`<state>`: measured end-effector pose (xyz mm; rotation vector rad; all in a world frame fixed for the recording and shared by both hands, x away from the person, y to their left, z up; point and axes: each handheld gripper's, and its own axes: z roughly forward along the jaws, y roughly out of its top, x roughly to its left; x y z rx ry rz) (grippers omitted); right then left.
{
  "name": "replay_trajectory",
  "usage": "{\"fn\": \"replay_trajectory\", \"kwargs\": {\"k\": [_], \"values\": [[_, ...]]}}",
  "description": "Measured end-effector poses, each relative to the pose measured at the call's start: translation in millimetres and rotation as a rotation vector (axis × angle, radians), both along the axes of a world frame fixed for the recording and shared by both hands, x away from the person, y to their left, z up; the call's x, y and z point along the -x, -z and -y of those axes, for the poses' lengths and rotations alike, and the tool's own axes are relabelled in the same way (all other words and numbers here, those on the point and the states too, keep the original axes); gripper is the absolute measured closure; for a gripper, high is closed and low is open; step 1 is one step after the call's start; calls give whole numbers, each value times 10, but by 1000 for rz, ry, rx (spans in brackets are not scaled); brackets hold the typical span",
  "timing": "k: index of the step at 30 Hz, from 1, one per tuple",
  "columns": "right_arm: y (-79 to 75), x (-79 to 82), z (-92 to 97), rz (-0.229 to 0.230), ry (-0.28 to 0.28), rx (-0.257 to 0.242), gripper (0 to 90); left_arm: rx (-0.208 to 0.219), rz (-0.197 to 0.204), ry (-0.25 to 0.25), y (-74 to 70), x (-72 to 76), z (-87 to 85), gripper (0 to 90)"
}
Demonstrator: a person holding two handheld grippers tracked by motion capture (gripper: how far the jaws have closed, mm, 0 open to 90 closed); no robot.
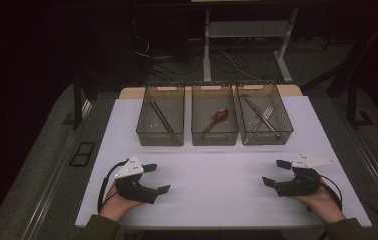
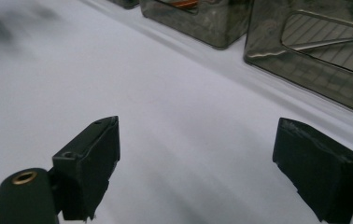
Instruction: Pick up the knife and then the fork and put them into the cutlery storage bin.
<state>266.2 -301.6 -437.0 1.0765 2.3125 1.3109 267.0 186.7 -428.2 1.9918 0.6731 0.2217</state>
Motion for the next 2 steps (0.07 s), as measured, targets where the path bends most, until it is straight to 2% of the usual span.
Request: {"fn": "replay_trajectory", "kwargs": {"k": [2], "values": [[-17, -3, -7, 9, 3, -10, 134, -3, 2, 2, -4, 1, -2, 111]]}}
